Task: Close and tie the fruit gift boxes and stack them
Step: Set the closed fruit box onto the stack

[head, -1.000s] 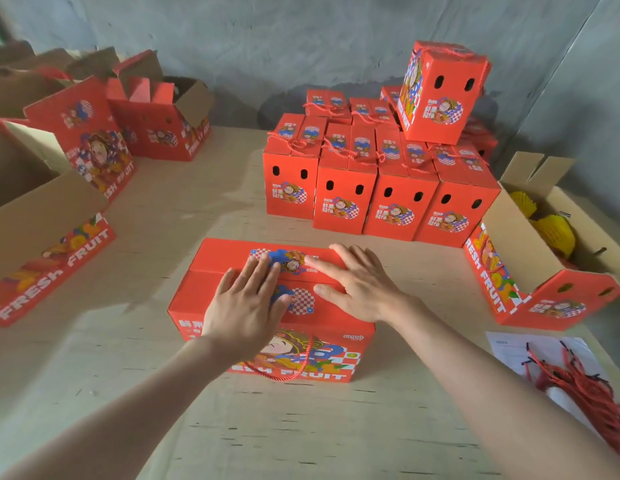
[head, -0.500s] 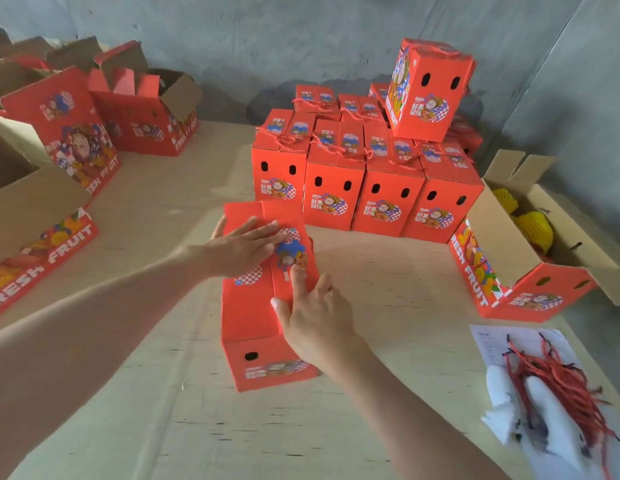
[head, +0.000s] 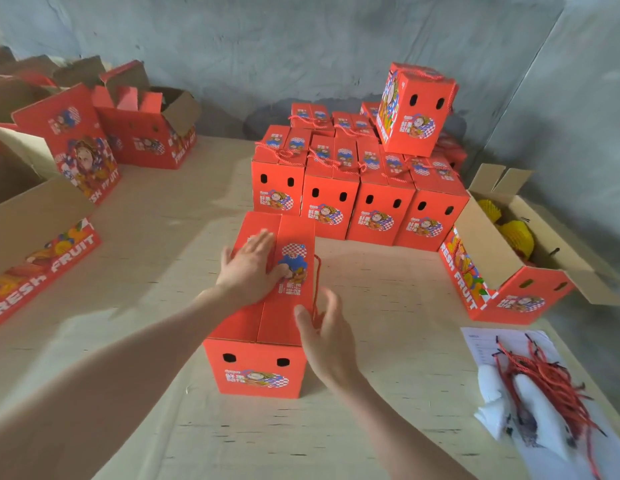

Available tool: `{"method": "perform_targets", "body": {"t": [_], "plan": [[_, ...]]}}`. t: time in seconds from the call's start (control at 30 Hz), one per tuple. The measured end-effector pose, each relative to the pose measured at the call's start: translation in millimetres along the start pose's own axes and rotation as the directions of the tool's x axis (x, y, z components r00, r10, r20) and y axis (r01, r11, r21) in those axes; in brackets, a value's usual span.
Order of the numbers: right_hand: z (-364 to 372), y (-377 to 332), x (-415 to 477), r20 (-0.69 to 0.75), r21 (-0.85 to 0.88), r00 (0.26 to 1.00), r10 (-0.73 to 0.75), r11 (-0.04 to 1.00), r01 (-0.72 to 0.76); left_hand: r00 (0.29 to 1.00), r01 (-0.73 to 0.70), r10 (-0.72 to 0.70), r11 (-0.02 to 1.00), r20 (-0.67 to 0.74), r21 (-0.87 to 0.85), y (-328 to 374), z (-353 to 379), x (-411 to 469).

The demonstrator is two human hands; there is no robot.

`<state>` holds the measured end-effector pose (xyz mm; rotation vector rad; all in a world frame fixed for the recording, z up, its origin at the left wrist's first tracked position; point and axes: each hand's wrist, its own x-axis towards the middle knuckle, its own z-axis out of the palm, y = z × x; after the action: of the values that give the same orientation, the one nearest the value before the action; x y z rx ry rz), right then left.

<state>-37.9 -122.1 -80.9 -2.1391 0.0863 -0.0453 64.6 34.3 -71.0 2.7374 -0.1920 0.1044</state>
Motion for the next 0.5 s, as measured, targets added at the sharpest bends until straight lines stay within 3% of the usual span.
{"method": "perform_targets", "body": {"t": [0.03,0.1,0.17,0.23,0.3,0.37,0.4,0.5], "plan": [[-1,2,-3,0.003,0.100,0.994,0.108,0.989,-0.108,0.990,0.090,-0.105,0.984,-0.094,-0.152,-7,-4,-4],[5,7,-4,0.115,0.241,0.961,0.251,0.932,-0.272,0.900,0.295,-0.404,0.842,-0.164,-0.451,-27,-12,-17],[13,5,-1,0.213,0.372,0.919,0.332,0.842,-0.390,0.756,0.494,-0.654,0.593,-0.023,-0.636,-45,-11,-35],[17,-3,7,0.267,0.475,0.873,0.409,0.732,-0.489,0.614,0.663,-0.750,0.321,0.246,-0.676,-52,-1,-57],[17,-11,14,0.258,0.522,0.867,0.427,0.693,-0.497,0.524,0.755,-0.634,0.037,0.568,-0.655,-51,14,-73],[18,-17,25,0.168,0.525,0.916,0.363,0.754,-0.395,0.474,0.777,-0.426,-0.210,0.771,-0.594,-44,18,-82],[17,-22,30,0.124,0.512,0.942,0.311,0.793,-0.329,0.483,0.765,-0.361,-0.270,0.798,-0.585,-42,15,-82],[11,-38,42,-0.013,0.485,0.965,0.262,0.845,-0.223,0.589,0.721,-0.257,-0.260,0.766,-0.642,-41,-2,-71]]}}
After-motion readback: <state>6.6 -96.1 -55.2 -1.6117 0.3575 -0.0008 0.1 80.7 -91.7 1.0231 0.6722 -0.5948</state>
